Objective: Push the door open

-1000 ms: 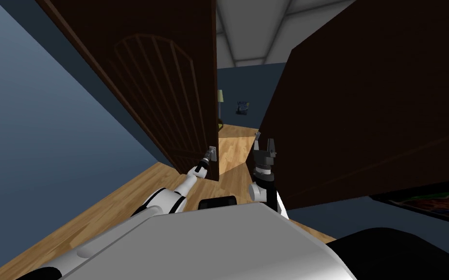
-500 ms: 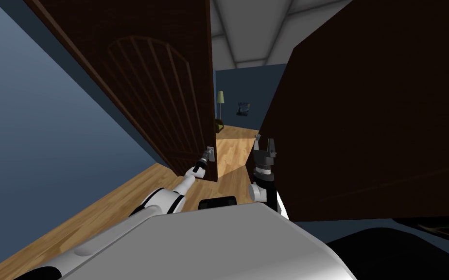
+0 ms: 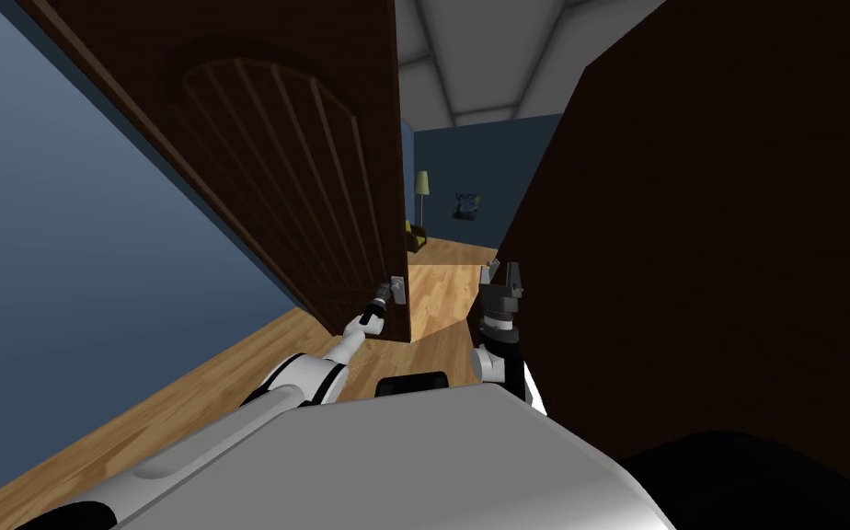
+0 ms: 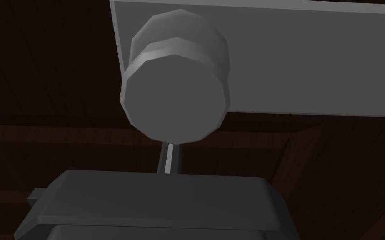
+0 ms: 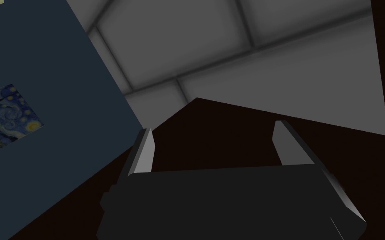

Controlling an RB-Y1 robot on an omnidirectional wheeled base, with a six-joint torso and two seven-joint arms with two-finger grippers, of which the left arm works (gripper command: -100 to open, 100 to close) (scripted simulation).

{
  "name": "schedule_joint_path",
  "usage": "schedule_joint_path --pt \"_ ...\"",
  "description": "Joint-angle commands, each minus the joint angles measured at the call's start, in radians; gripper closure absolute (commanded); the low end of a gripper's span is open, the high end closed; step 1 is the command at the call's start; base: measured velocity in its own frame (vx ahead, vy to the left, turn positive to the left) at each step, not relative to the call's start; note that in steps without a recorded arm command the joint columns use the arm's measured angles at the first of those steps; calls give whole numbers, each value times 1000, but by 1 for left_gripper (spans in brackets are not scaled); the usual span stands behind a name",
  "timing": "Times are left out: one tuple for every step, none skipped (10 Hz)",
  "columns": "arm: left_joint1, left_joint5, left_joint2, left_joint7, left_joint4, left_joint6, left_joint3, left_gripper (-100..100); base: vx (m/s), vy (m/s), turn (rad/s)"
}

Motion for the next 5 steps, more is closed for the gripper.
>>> schedule_joint_path --pt "-1 0 -1 1 -1 2 -1 -100 -74 -89 47" --pt "-1 0 -1 1 -1 2 -1 -100 -195 -21 12" --pt "-1 0 -3 2 -2 4 -2 -100 -193 27 3" --pt "-1 1 -6 3 -3 6 -3 -100 -219 22 30" --pt "-2 1 -9 3 -4 7 -3 -100 -243 -1 36"
